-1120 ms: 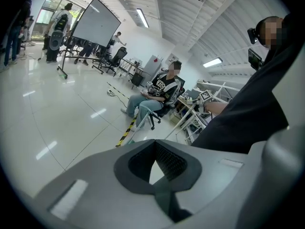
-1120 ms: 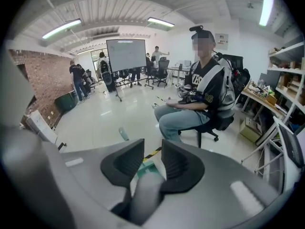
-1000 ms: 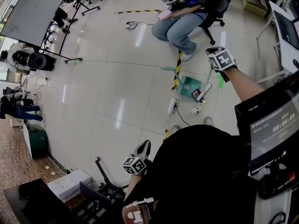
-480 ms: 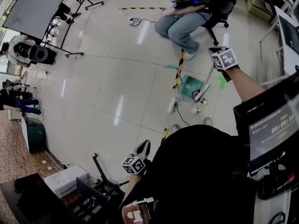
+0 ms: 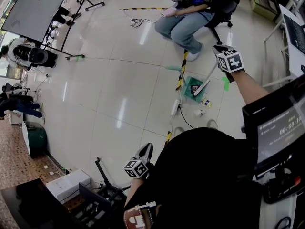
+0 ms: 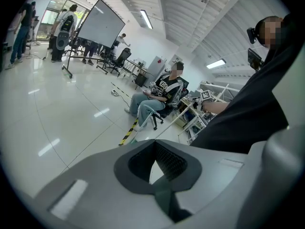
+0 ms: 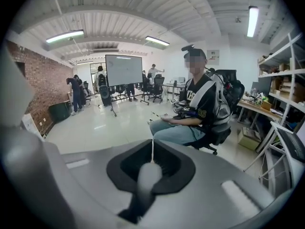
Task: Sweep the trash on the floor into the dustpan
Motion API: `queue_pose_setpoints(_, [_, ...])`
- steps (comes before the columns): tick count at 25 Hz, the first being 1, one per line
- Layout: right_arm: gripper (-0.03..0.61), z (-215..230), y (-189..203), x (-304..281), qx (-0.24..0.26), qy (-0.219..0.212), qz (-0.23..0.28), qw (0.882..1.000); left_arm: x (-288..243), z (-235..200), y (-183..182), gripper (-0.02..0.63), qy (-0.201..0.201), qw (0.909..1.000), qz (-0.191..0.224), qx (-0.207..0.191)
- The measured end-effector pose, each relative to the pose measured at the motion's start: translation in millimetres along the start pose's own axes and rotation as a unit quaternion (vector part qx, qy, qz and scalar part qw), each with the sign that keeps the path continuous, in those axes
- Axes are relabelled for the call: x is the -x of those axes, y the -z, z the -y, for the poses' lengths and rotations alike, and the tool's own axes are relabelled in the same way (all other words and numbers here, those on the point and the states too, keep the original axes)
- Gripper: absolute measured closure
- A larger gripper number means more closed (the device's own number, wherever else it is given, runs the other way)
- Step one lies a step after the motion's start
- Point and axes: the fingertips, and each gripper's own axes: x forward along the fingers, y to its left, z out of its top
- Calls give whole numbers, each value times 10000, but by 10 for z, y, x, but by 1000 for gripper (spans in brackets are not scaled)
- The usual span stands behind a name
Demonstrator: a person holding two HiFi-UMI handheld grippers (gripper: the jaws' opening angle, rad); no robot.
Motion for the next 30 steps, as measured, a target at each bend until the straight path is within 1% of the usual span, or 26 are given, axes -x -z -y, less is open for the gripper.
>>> queue_pose_setpoints(4, [569,18,7,89,-55,-58,60,9999,-67,1,-21,615,71,10000,7,-51])
queue_pose_setpoints(10, [569,38,43,449,-188,-61,-6,9998,-205,18,-147,615,351,9993,64,-115])
queue_pose_setpoints(13, [569,23,176,730,-273,58,-109,9996,-287,-28,-188,615,576,9981,-33,-236])
queue_pose_setpoints(15, [569,-108,278,1034,-355,259,-155,9989,-270,-132,-249,615,820,9958,-143,-390])
queue_pose_setpoints(18, [569,-294,497,1515,-540,658,-179,9962,-317,-263,-328,615,1312,9885,-378,-647])
queue_pose_setpoints(21, [569,-189,802,1949,-792,1073,-176,9909,-593,-213,-288,615,1773,9773,-709,-921])
queue_pose_setpoints(24, [569,-137,1097,2416,-1037,1437,-191,9840,-765,-113,-249,616,2083,9650,-1008,-1234])
queue_pose_setpoints(27, [569,-169,1433,2908,-1228,1694,-232,9776,-808,116,-239,616,2336,9563,-1066,-1399])
queue_pose_setpoints(30, [569,-211,1841,3354,-1320,1819,-268,9741,-755,459,-99,615,2529,9495,-1017,-1554])
